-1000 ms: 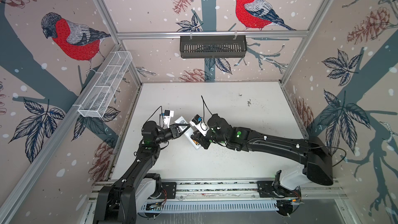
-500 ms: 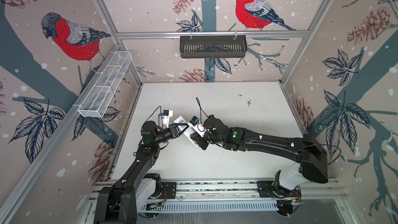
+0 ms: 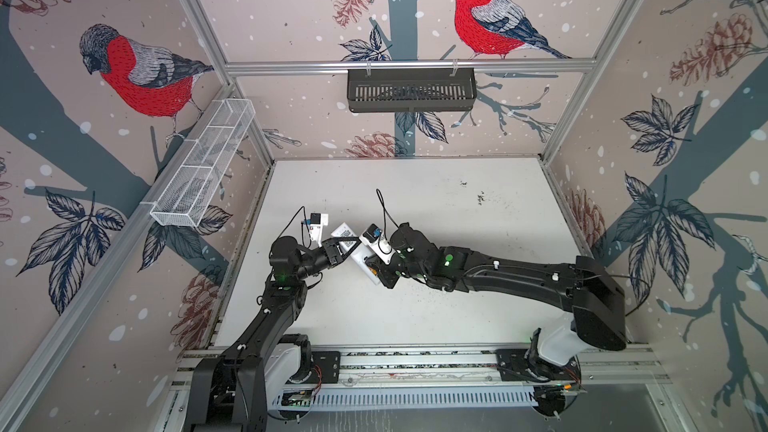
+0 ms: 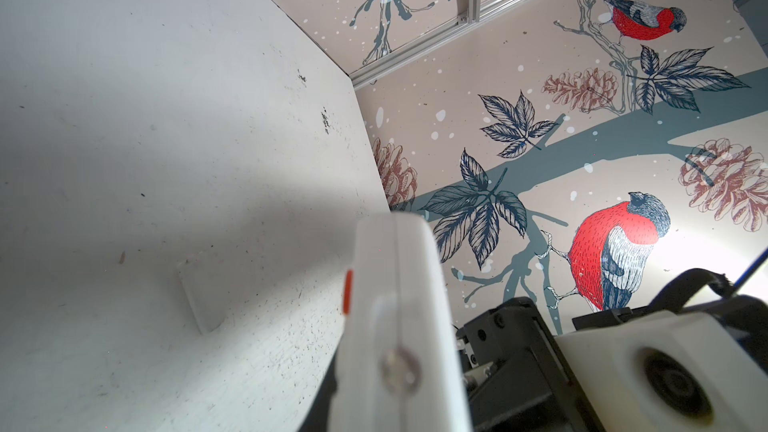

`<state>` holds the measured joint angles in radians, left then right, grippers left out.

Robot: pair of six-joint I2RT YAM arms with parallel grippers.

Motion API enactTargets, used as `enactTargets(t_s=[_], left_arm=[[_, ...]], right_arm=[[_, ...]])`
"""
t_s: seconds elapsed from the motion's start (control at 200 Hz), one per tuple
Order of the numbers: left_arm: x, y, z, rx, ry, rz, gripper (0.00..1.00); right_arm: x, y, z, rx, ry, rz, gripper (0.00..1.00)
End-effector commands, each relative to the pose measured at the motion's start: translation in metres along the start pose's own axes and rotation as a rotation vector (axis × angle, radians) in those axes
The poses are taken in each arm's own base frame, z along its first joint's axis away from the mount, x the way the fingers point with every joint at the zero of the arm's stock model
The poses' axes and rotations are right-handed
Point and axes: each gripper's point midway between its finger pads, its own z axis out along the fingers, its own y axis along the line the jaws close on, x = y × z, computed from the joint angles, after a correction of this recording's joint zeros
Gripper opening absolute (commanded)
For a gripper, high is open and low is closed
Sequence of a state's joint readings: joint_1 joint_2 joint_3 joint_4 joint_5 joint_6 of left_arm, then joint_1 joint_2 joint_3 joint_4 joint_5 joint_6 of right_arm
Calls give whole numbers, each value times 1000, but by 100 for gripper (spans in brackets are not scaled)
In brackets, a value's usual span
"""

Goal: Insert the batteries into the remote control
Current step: 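Lower the orange battery into the compartment beside the first battery with the right gripper, then press the second battery down into the compartment with the right gripper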

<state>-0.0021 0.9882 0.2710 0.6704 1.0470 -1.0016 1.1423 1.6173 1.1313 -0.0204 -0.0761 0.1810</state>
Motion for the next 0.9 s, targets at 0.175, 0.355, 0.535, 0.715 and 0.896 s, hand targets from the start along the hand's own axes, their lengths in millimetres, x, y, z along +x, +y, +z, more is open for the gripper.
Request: enactTargets(t_s=[0.175, 0.355, 0.535, 0.715, 0.896], left_arm=[[-2, -32, -4, 121, 29, 74, 0], [-2, -32, -4, 122, 29, 74, 0], [-2, -36, -4, 131, 30, 92, 0], [5, -47, -1, 170, 58, 122, 0], [13, -61, 1, 208, 79, 160, 0]], right_arm=[[42, -13, 4, 44, 130, 7, 9], [29, -22, -12, 62, 79, 27, 15], [6, -32, -45, -17, -30, 94, 32], [4, -31, -62, -168, -54, 145, 56], [8, -11, -65, -338, -29, 159, 62]])
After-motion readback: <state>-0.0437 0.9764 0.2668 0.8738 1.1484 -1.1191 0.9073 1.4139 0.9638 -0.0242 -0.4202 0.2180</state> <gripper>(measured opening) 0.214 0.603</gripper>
